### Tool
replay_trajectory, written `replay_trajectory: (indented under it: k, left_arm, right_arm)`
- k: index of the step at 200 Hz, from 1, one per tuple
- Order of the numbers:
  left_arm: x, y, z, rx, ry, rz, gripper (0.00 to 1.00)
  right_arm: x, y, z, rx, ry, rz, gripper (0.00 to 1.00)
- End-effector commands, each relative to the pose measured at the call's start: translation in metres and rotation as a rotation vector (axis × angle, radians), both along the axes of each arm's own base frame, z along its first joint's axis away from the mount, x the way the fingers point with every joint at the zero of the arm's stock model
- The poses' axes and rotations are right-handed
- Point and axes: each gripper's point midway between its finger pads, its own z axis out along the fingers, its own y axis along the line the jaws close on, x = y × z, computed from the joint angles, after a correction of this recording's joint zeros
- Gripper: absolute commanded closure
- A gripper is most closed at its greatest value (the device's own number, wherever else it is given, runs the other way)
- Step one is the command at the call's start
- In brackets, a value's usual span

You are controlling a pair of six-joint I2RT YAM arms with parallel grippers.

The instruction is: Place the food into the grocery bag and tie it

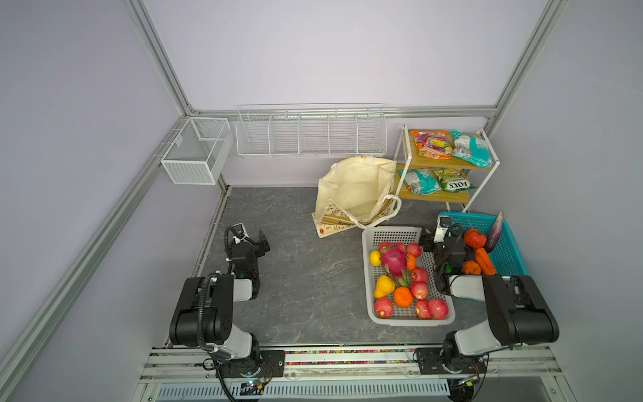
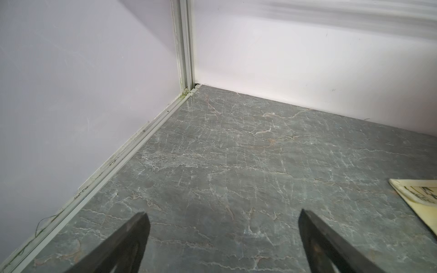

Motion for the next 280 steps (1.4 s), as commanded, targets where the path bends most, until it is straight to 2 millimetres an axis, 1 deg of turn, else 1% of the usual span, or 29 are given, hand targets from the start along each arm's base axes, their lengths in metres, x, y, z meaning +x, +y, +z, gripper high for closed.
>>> replay_trajectory:
  k: [1, 226, 230, 236, 243, 248, 251, 257, 266, 270, 280]
  left_arm:
    - [-0.001, -0.002, -0.001, 0.014, -0.002, -0.011, 0.01]
    - [-0.001, -0.002, -0.001, 0.009, -0.003, -0.011, 0.00]
    - [-0.001, -0.002, -0.001, 0.011, -0.004, -0.011, 0.03]
    - [0.000, -0.002, -0.001, 0.014, -0.003, -0.008, 0.11]
    - [-0.001, -0.002, 0.000, 0.015, -0.006, -0.009, 0.18]
    - [-0.001, -0.002, 0.005, 0.014, -0.024, -0.007, 0.23]
    - [-0.002, -0.001, 0.008, 0.015, -0.024, -0.003, 0.24]
    - [-0.003, 0.000, 0.015, 0.016, -0.010, 0.002, 0.25]
    - [-0.005, 0.004, 0.036, 0.013, 0.010, 0.027, 0.25]
    - [-0.006, 0.007, 0.044, 0.003, 0.025, 0.047, 0.25]
    - [-0.012, 0.014, 0.074, -0.038, 0.020, 0.106, 0.24]
  right_arm:
    - [-0.011, 0.003, -0.041, 0.001, 0.150, 0.020, 0.11]
    - [-0.011, 0.002, -0.041, 0.020, 0.154, 0.031, 0.11]
    - [-0.011, 0.002, -0.041, 0.021, 0.153, 0.032, 0.11]
    - [-0.011, 0.002, -0.041, 0.019, 0.153, 0.032, 0.11]
    - [-0.010, -0.001, -0.036, 0.016, 0.141, 0.017, 0.08]
    - [-0.009, -0.001, -0.033, 0.014, 0.154, 0.015, 0.08]
    - [-0.009, 0.000, -0.028, 0.010, 0.160, 0.019, 0.08]
    - [-0.011, 0.002, -0.028, 0.009, 0.214, 0.024, 0.08]
    - [-0.008, 0.001, -0.004, 0.020, 0.235, 0.010, 0.06]
    - [-0.008, -0.001, 0.007, 0.053, 0.230, -0.012, 0.05]
    - [-0.012, -0.006, 0.029, 0.135, 0.230, -0.067, 0.02]
